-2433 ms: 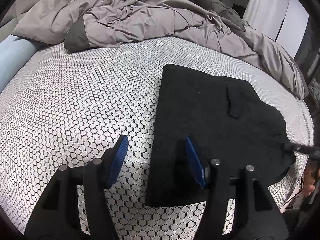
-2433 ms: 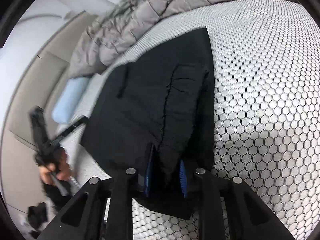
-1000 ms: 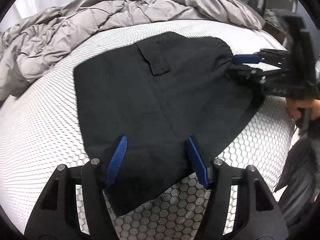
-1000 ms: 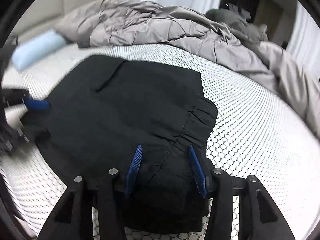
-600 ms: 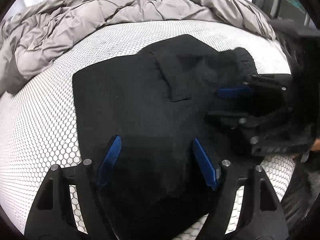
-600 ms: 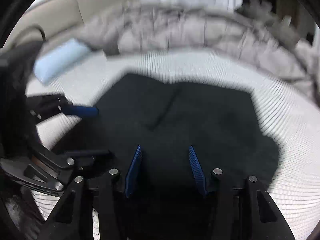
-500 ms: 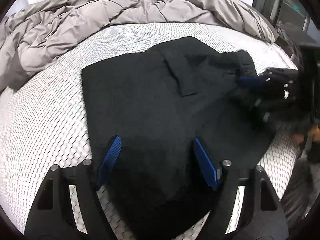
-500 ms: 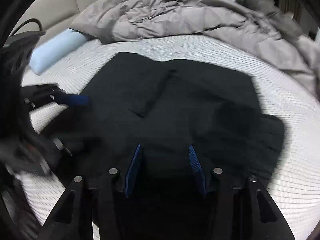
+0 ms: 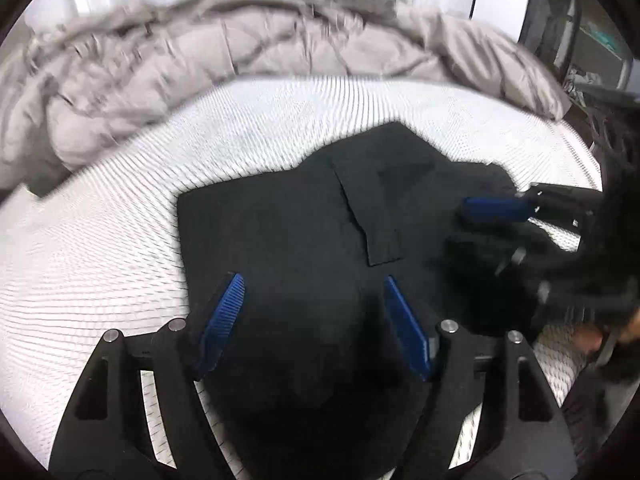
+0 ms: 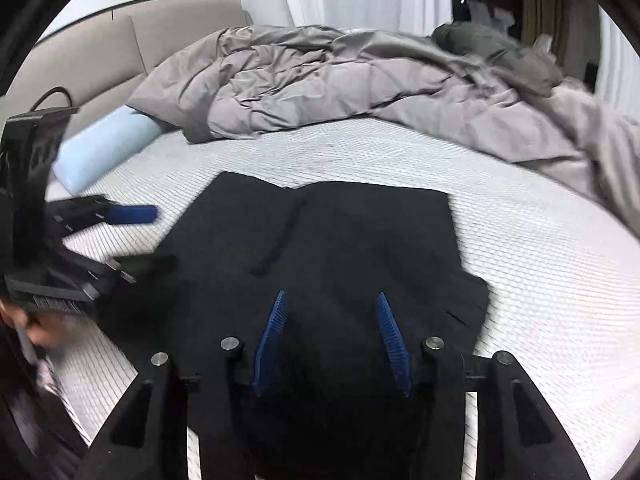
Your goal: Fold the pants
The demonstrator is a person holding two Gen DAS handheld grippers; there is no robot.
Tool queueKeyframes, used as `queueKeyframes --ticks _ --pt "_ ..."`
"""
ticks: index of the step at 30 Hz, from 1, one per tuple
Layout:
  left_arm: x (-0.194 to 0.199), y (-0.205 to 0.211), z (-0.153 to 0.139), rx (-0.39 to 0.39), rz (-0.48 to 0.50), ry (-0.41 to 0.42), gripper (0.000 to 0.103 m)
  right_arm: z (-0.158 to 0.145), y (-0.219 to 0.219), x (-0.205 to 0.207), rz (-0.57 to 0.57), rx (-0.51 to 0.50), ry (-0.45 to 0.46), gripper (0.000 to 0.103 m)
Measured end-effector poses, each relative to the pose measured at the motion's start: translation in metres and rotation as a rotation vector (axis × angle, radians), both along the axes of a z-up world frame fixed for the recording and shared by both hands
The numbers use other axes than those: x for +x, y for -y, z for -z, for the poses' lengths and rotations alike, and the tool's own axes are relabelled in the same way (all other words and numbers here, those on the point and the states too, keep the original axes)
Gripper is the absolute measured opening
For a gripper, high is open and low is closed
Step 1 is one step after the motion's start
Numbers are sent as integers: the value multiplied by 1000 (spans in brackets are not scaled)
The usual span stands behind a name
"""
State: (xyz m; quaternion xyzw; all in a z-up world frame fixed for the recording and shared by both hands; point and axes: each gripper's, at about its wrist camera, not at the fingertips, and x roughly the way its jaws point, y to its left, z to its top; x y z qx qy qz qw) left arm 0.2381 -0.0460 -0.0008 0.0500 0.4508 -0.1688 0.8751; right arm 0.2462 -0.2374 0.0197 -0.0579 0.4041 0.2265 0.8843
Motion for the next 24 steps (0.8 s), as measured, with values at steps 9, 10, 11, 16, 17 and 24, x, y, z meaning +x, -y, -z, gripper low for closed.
queueKeyframes --ticks 9,10,11,16,17,24 --pt "9 -20 15 6 -19 -40 69 35 -5 15 48 -260 -25 44" --pt "7 -22 15 11 -27 -39 69 33 5 14 51 -229 -37 44" --pt "6 -25 13 10 -40 -40 68 32 11 12 50 -191 -46 44" --pt "-2 -25 -13 -25 -44 26 53 20 4 8 38 -133 -20 44" --pt "1 -23 -17 -43 -37 42 53 16 3 9 28 -83 -31 44" --pt "46 -10 12 -22 -32 -41 32 30 -30 47 14 -65 -103 45"
